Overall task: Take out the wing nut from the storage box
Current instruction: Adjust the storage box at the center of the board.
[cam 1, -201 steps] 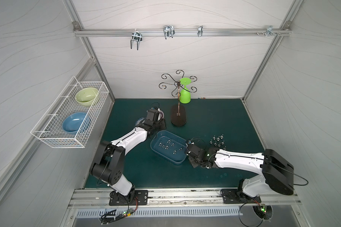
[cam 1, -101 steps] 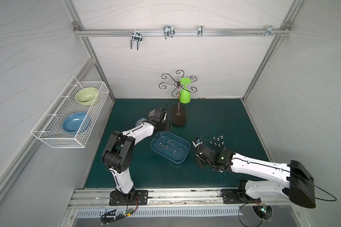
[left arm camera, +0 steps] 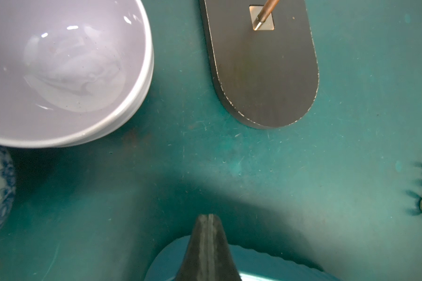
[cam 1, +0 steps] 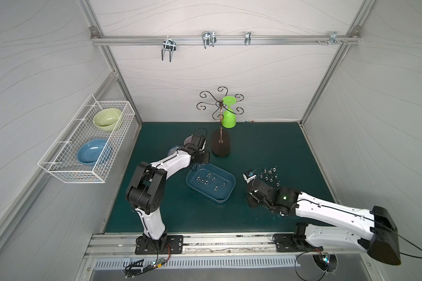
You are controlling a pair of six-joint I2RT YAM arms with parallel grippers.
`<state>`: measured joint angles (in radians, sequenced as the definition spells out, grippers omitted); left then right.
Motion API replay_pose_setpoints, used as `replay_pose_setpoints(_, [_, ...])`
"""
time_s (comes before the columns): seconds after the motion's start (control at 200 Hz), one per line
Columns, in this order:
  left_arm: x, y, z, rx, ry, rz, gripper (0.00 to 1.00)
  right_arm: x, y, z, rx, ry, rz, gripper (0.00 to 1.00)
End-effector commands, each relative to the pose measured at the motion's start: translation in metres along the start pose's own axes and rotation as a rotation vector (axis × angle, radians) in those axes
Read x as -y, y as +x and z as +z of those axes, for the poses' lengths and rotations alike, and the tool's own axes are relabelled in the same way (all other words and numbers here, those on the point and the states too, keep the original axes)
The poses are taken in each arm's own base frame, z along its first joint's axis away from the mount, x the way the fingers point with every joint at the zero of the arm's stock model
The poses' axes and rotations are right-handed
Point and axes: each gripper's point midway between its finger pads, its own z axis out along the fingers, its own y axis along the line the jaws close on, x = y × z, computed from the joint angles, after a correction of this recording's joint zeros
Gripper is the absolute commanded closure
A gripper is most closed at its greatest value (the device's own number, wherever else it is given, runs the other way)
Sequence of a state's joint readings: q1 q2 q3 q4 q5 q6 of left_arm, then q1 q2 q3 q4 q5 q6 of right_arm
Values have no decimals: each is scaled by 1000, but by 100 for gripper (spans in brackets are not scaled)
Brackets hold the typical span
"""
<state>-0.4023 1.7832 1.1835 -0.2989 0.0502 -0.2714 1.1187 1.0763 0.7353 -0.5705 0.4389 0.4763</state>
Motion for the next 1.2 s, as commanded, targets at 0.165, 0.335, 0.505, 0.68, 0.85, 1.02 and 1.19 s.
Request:
replay_pose_setpoints(0.165, [-5, -2, 0, -3, -36, 9, 100, 17, 12, -10, -8, 35, 17, 100])
replay_pose_setpoints(0.335, [-7, 4, -4, -16, -42, -9, 100, 18, 13, -12, -8, 37, 16, 100])
replay_pose_setpoints(0.505, [-15, 10, -12, -15, -73, -24, 100, 19, 12, -15, 1, 32, 18, 100])
replay_pose_setpoints(0.68, [-16, 20, -13, -27, -64, -35, 100, 20, 12, -16, 4, 34, 22, 100])
replay_pose_setpoints(0.85, [-14, 34, -13, -37, -32, -62, 100, 19, 13, -18, 3, 26, 23, 100])
replay_pose_setpoints(1.02, [-14, 51, -13, -69, -18, -87, 100, 18, 13, -18, 0, 22, 22, 100])
replay_pose_setpoints(1.19, [-24, 68, -18, -91, -48, -104, 100, 13, 14, -19, -4, 2, 18, 100])
